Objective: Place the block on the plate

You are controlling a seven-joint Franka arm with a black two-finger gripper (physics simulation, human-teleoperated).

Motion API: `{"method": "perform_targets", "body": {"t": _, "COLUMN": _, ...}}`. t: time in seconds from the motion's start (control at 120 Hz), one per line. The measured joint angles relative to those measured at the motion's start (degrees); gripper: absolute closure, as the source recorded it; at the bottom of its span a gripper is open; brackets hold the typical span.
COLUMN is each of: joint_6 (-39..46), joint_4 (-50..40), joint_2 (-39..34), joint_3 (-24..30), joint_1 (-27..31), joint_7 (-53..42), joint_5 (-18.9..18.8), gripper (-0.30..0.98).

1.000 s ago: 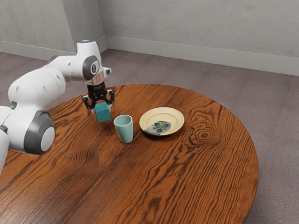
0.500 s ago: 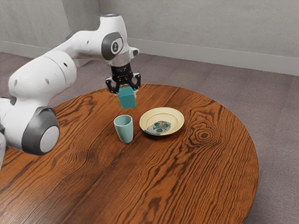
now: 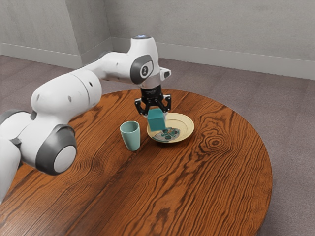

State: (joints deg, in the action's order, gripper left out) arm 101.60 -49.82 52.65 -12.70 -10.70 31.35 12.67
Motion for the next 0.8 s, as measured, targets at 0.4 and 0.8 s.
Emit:
{"method": "perform_targets", "body": {"t": 0.4, "joint_6": 0.7, "joint_4": -5.7, "joint_2": -4.6, "joint_3": 0.1, "joint_1": 0.0, "joint_7": -1.7, "joint_5": -0.3, "gripper": 0.34}}
{"method": "perform_targets", "body": {"t": 0.8, "joint_6": -0.3, "joint_4": 13.4, "joint_2": 10.9, "joint_3": 0.8, "joint_1": 0.5, "joint_7": -3.1, "joint_5": 0.0, "gripper": 0.35}}
